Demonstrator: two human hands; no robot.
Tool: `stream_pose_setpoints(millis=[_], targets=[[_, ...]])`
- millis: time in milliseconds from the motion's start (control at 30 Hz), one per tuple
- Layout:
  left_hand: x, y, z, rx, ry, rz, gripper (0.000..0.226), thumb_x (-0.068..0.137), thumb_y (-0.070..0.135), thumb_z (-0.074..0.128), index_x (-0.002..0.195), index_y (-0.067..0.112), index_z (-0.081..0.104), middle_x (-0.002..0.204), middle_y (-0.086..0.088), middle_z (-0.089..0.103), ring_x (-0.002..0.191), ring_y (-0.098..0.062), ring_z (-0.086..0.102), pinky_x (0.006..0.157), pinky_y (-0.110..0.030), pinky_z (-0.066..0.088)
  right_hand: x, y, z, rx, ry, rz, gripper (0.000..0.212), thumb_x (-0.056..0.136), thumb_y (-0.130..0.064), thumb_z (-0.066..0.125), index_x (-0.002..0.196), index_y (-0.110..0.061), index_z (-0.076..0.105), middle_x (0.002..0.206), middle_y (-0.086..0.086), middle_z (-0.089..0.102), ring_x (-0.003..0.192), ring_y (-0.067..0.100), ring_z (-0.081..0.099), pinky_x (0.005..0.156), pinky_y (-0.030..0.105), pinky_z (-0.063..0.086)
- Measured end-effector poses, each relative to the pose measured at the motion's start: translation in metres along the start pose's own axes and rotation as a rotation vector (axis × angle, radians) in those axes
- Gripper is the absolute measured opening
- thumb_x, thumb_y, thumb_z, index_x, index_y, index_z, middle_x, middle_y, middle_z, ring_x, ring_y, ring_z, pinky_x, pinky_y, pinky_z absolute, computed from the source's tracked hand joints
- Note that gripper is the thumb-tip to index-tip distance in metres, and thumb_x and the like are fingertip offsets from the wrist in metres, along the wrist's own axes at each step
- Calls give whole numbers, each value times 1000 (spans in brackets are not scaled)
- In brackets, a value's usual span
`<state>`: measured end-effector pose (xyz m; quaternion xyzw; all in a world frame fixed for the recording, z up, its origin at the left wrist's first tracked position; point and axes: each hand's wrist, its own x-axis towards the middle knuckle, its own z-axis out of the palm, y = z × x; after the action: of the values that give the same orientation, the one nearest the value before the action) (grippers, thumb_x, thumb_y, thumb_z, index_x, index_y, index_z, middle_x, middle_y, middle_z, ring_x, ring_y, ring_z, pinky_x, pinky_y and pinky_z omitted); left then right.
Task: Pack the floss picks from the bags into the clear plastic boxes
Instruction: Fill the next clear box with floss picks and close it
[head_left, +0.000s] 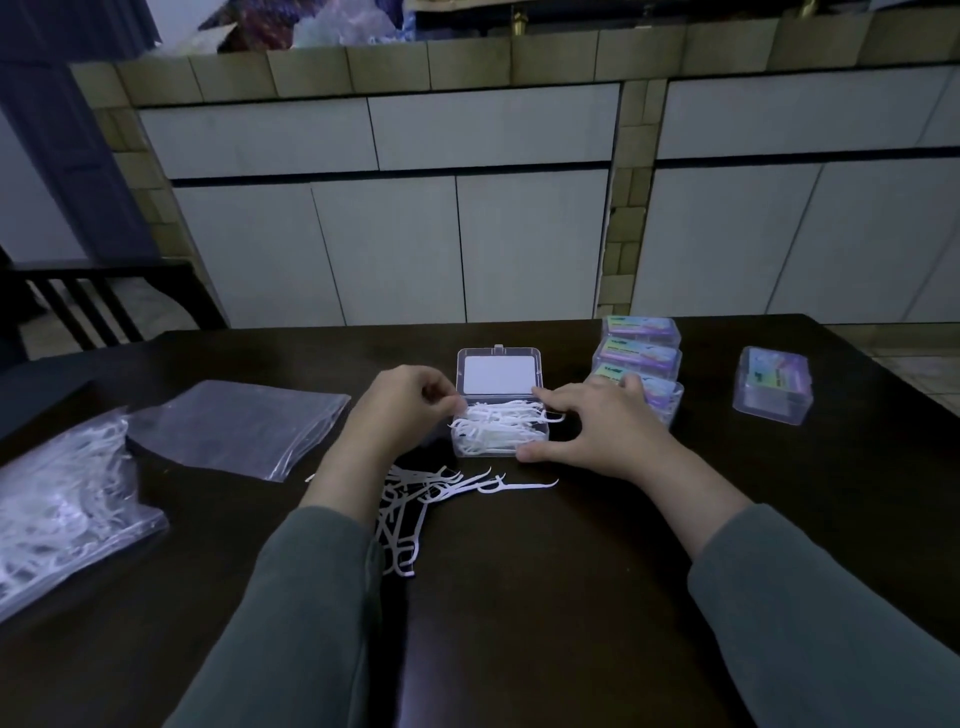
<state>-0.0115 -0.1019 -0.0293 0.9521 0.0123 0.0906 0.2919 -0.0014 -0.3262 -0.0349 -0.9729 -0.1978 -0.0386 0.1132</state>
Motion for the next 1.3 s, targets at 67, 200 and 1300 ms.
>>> stream_pose_setpoints(millis=[67, 200, 1300], targets=[[-1, 2, 1, 11, -11, -4, 9, 82, 40, 72, 81, 32, 69, 83, 9, 65, 80, -9, 59, 67, -28, 49, 0, 0, 0, 6, 1, 1, 86, 74, -78, 54, 146, -37, 37, 145, -10, 47, 131, 15, 35, 105, 40, 20], [-3, 12, 2, 49, 153, 127, 8, 87, 35, 66, 86, 28, 70, 88, 8, 61, 84, -12, 56, 70, -28, 43, -1, 0, 0, 14, 15, -3, 85, 72, -78, 55, 145, -38, 38, 143, -11, 48, 129, 14, 36, 102, 38, 20], [-8, -4, -9, -125, -42, -24, 4, 81, 32, 75, 85, 35, 75, 78, 16, 69, 76, -3, 60, 60, -18, 41, -5, -2, 6, -65, 6, -30, 82, 77, -82, 41, 147, -40, 31, 147, -13, 43, 132, 15, 34, 109, 45, 17]])
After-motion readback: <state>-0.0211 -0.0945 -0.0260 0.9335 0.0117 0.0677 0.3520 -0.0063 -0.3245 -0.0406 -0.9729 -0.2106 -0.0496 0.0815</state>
